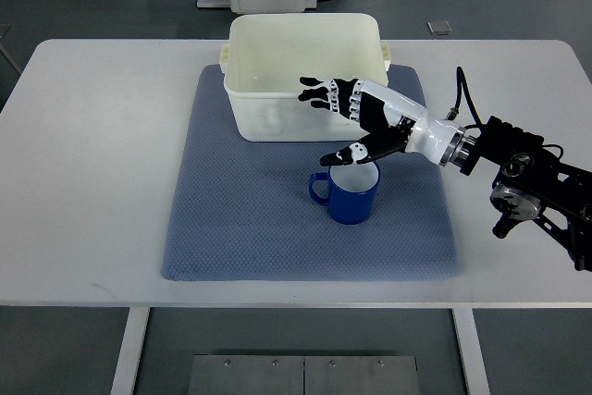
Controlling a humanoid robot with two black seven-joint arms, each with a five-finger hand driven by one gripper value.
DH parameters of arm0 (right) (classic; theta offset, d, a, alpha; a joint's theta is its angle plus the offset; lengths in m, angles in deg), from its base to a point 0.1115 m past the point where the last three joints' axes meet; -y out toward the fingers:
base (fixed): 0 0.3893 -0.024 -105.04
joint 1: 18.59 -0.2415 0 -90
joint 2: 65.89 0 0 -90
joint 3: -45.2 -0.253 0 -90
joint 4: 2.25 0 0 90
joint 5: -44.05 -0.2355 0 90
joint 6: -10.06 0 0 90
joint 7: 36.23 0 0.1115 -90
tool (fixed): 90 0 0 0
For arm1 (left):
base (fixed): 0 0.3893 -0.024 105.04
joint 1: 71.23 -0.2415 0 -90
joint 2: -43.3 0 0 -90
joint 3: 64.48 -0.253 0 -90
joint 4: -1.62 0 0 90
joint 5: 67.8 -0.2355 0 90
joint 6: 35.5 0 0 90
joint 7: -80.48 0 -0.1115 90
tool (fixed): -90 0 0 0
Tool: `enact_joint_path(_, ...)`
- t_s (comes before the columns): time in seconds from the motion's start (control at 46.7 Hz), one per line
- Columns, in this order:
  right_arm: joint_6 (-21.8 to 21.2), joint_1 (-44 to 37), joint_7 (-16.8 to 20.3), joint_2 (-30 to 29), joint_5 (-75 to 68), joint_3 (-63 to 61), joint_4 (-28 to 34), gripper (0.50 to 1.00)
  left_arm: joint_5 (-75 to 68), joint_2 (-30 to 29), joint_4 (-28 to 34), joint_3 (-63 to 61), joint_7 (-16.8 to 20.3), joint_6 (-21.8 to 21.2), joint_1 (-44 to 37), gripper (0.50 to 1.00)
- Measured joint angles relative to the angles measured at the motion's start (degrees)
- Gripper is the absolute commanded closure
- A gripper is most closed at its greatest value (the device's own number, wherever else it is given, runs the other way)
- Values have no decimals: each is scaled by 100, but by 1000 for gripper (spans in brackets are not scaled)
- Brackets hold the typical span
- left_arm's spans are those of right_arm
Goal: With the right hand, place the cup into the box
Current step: 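Lower the right hand onto the blue mug and close fingers around it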
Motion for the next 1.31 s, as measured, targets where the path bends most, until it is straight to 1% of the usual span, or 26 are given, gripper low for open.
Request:
enact_joint_path(0.235,0,39,-172,-5,36,238,-33,502,0,0,0,0,0,0,1,500)
enact_joint_path(0.449,17,96,-178,-24,52,257,-96,502,1,0,0,0,0,0,0,500)
enact_joint_path(0.663,18,178,-188,-34,53,271,-345,502,3,0,0,0,0,-2,0,500)
enact_joint_path(0.835,18,203,-333,-20,53,419,-416,502,3,0,0,0,0,-2,3,500)
enact_joint_path(1.049,18,209,-361,-25,56,489,-451,502,2,0,0,0,0,-2,0,500)
enact_joint_path(1.305,18,262,-444,-68,53,538,-659,502,1,0,0,0,0,-2,1,500)
